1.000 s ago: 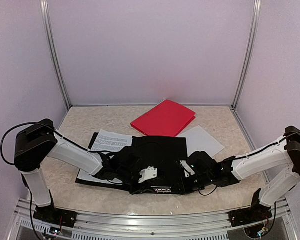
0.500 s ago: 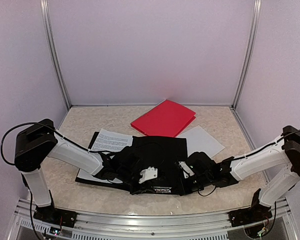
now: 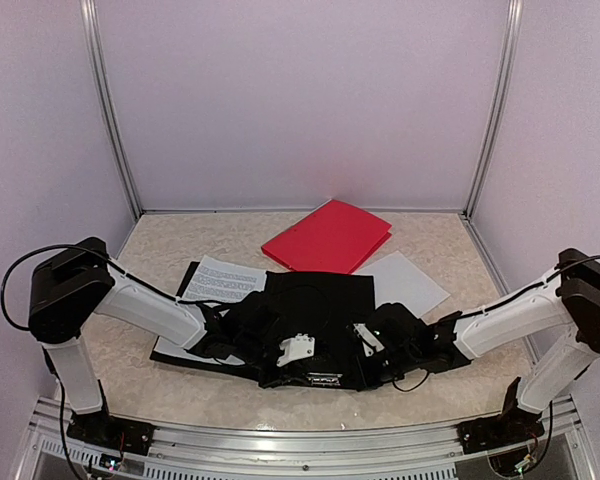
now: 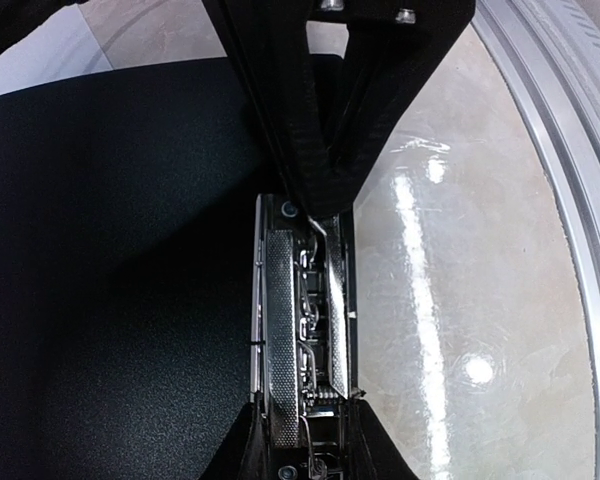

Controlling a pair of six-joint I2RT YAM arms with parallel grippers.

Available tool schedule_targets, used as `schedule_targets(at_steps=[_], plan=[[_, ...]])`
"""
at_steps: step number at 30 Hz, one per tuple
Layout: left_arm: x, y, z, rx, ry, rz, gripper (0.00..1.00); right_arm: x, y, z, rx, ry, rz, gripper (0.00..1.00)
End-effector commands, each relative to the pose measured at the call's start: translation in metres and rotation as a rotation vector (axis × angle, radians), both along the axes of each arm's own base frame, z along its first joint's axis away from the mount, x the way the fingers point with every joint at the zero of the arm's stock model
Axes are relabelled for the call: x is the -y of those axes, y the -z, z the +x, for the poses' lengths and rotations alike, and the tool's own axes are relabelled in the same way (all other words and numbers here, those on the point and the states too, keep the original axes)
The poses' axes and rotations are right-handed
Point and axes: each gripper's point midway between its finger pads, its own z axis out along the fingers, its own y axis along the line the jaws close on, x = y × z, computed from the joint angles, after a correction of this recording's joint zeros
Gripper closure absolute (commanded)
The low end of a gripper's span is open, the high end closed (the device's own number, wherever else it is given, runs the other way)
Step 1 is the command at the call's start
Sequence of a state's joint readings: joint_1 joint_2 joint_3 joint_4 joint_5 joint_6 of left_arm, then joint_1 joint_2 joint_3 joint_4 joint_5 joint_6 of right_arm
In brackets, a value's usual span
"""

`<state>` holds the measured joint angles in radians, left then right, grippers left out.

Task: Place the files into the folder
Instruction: Open the spring clip on the folder at the center of the board.

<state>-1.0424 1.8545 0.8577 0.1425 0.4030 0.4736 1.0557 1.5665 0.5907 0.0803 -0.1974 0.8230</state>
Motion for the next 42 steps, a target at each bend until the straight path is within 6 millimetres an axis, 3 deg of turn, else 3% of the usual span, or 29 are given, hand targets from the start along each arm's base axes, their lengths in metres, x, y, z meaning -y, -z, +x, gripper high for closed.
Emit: schedule_targets(at_steps=[1, 14, 26, 34, 38, 42], plan=[[-0.010, 0.028, -0.028, -0.067, 0.091, 0.092, 0.77, 0.030, 0.048, -0.006, -0.026, 0.020, -0.195, 1.00], [-0.016, 0.029, -0.050, -0.085, 0.210, 0.094, 0.81, 0.028, 0.024, 0.015, 0.051, 0.039, -0.213, 1.00], [-0.016, 0.028, -0.053, -0.087, 0.220, 0.089, 0.81, 0.029, 0.021, 0.033, 0.084, 0.040, -0.231, 1.00], [-0.015, 0.025, -0.049, -0.070, 0.202, 0.086, 0.80, 0.020, -0.003, 0.042, 0.131, 0.046, -0.179, 1.00], [-0.010, 0.016, -0.040, -0.048, 0.162, 0.050, 0.74, 0.010, -0.019, 0.040, 0.141, 0.025, -0.115, 1.00], [-0.005, 0.002, -0.030, -0.019, 0.113, -0.007, 0.57, 0.006, -0.028, 0.034, 0.154, 0.013, -0.084, 1.00]])
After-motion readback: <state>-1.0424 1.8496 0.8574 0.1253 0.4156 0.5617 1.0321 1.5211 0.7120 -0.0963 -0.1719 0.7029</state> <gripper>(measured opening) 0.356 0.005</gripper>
